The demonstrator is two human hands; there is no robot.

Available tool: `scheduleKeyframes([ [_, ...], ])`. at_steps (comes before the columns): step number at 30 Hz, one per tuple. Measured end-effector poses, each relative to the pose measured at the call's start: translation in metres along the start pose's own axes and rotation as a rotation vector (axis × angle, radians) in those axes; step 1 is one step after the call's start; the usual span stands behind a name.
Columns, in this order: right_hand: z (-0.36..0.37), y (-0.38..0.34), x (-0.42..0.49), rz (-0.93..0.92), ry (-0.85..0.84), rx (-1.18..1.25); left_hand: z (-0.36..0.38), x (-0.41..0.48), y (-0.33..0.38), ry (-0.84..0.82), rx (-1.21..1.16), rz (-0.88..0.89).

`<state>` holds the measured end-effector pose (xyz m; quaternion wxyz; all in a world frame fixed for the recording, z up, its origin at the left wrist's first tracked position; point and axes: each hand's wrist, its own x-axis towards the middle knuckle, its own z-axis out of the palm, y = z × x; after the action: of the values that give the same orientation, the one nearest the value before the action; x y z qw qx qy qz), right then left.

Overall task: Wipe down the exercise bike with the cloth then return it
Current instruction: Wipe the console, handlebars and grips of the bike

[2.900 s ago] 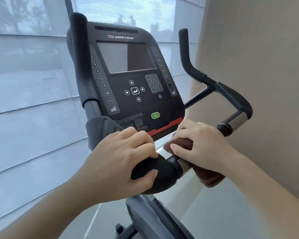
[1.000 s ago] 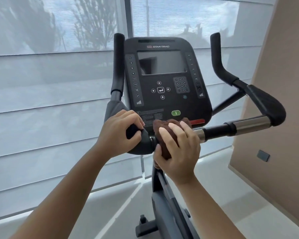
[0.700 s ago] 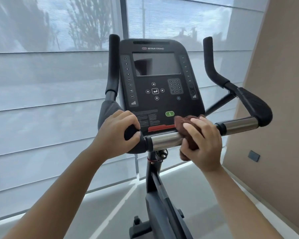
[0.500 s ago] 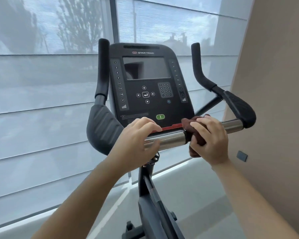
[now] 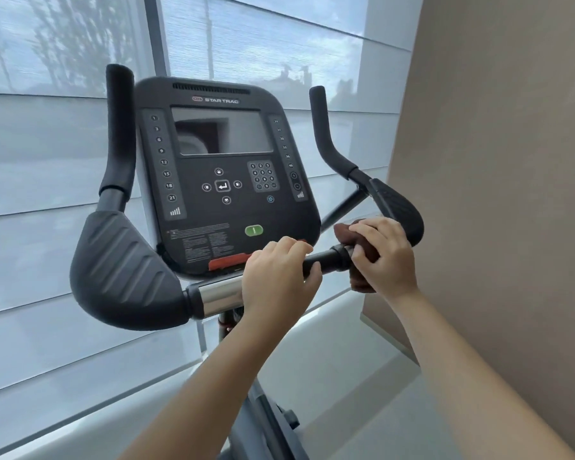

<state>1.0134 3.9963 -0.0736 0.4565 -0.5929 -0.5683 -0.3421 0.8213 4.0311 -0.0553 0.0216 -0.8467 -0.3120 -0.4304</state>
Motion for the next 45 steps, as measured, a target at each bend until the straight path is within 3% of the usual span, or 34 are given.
scheduleKeyframes([
  [4,0.01,-0.017,-0.009,-0.063,0.001,0.045,0.009,0.003,0.006,0.023,0.041,-0.101],
  [7,0.004,-0.005,0.0,-0.089,-0.091,0.102,0.013,0.004,0.005,0.047,0.055,-0.113],
  [13,-0.02,0.039,0.025,0.143,-0.288,0.042,0.012,0.003,0.001,0.039,0.06,-0.052],
  [20,-0.008,0.016,0.037,-0.039,-0.531,0.156,0.015,0.004,0.002,0.069,0.087,-0.049],
  [24,-0.02,0.036,0.053,0.026,-0.659,0.136,0.015,0.002,0.001,0.075,0.087,-0.039],
  [28,-0.021,0.032,0.051,0.041,-0.592,0.084,0.016,0.002,0.001,0.08,0.084,-0.03],
  [34,-0.009,0.01,0.034,-0.222,-0.496,0.172,0.017,0.002,0.001,0.086,0.107,-0.006],
  [38,-0.019,0.041,0.038,-0.168,-0.463,0.163,0.018,0.002,0.0,0.087,0.114,-0.013],
  [45,0.001,0.021,0.009,-0.074,-0.047,0.091,0.017,0.002,0.002,0.089,0.113,-0.023],
])
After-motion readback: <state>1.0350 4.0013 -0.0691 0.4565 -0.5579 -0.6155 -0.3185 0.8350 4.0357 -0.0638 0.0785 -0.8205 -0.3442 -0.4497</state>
